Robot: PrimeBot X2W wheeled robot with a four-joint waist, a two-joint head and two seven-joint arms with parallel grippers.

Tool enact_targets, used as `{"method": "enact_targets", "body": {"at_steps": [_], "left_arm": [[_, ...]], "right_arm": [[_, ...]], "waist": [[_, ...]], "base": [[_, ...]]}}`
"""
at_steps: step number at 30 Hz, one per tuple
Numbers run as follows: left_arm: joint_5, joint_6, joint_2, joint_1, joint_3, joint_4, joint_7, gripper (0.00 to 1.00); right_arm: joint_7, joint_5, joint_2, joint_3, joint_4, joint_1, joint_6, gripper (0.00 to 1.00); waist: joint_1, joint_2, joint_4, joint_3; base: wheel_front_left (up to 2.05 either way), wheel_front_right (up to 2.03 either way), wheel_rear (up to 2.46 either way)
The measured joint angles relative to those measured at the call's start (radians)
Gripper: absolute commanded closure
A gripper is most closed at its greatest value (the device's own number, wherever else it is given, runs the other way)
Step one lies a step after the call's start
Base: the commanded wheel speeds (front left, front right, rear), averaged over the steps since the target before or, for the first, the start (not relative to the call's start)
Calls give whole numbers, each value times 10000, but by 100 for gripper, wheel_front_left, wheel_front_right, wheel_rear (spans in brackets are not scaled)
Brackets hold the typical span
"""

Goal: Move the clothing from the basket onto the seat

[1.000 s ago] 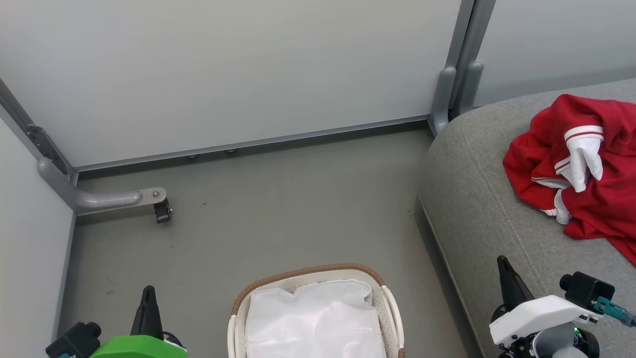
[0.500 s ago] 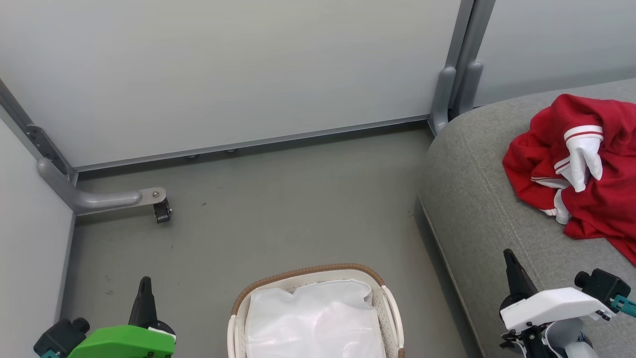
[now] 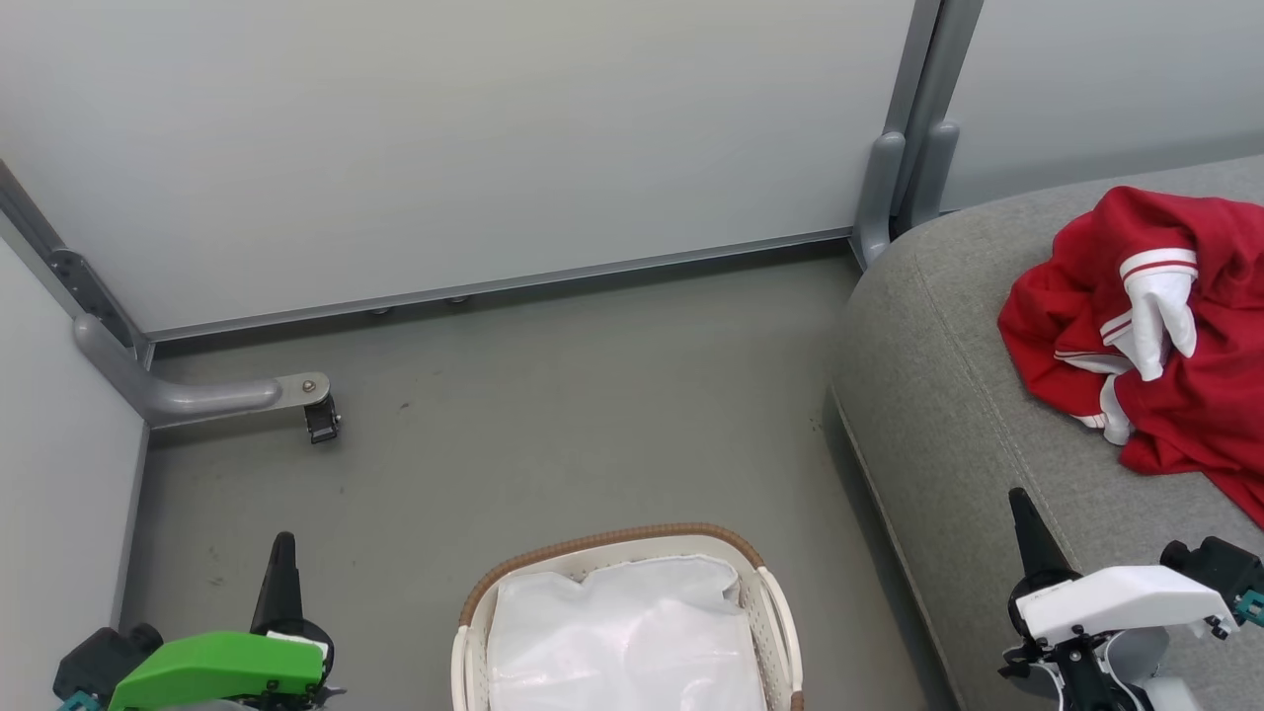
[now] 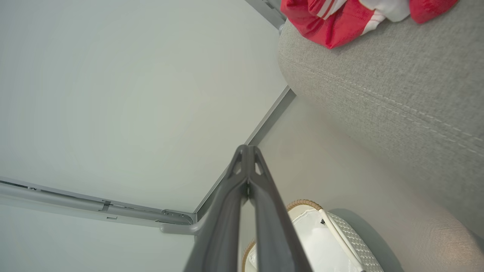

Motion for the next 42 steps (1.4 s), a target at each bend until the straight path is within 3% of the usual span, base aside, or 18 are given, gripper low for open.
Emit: {"method": "enact_targets", "body": {"at_steps": [42], "left_arm": [[-3616,-222,13,-560,395,-299,1012,100]], "right_arm": [[988,3994,31,-506,-401,-193,-4,100]], "waist": [[0,0,-31,-2]], "base": [[0,0,0]]}}
